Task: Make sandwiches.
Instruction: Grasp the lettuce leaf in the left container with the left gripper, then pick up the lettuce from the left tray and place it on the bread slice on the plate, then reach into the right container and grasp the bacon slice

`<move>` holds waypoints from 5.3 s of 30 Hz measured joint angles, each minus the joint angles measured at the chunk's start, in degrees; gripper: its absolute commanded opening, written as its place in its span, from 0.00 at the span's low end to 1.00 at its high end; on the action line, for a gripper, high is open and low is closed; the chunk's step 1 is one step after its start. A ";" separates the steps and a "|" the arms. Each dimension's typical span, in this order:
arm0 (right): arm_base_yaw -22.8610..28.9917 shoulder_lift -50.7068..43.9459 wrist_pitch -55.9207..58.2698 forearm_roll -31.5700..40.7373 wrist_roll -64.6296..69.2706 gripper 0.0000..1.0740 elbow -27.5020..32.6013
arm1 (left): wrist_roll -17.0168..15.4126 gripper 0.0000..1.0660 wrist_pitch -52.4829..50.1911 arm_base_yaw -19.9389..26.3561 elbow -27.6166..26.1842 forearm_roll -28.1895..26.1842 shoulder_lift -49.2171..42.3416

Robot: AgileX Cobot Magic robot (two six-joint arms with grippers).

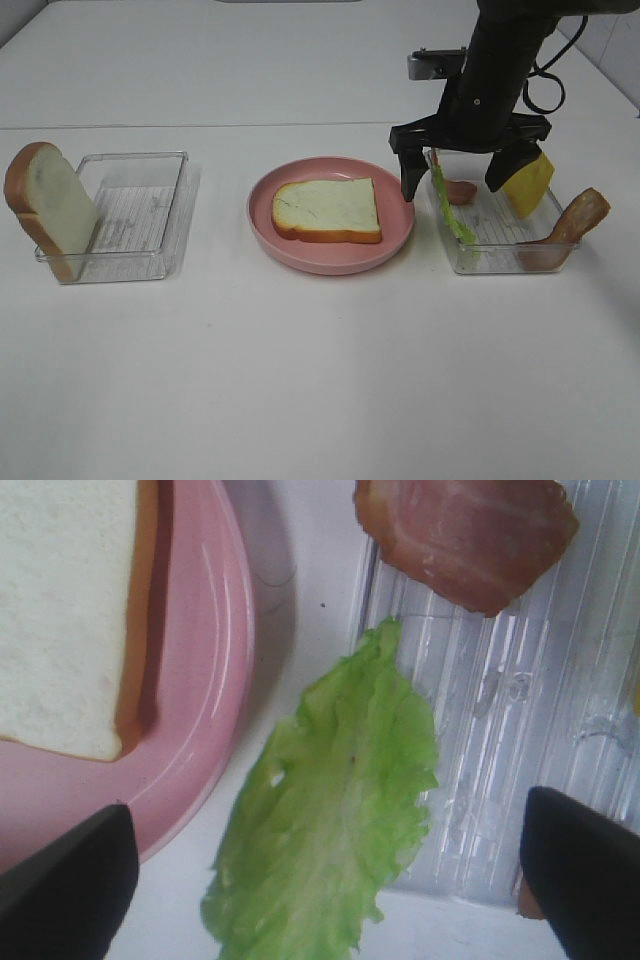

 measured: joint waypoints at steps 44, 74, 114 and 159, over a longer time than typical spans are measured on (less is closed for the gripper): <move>0.00 1.66 -0.34 -1.49 0.97 0.00 -0.11 | 0.00 0.95 0.00 0.00 0.00 0.00 0.00; 1.38 -11.52 -12.78 36.67 -9.80 0.00 -0.11 | 0.00 0.95 0.00 0.00 0.00 0.00 0.00; 8.65 5.61 -24.12 18.96 -4.01 0.00 -0.11 | 0.00 0.95 0.00 0.00 0.00 0.00 0.00; 8.65 -3.55 -14.21 12.03 -2.35 0.82 -0.11 | 0.00 0.95 0.00 0.00 0.00 0.00 0.00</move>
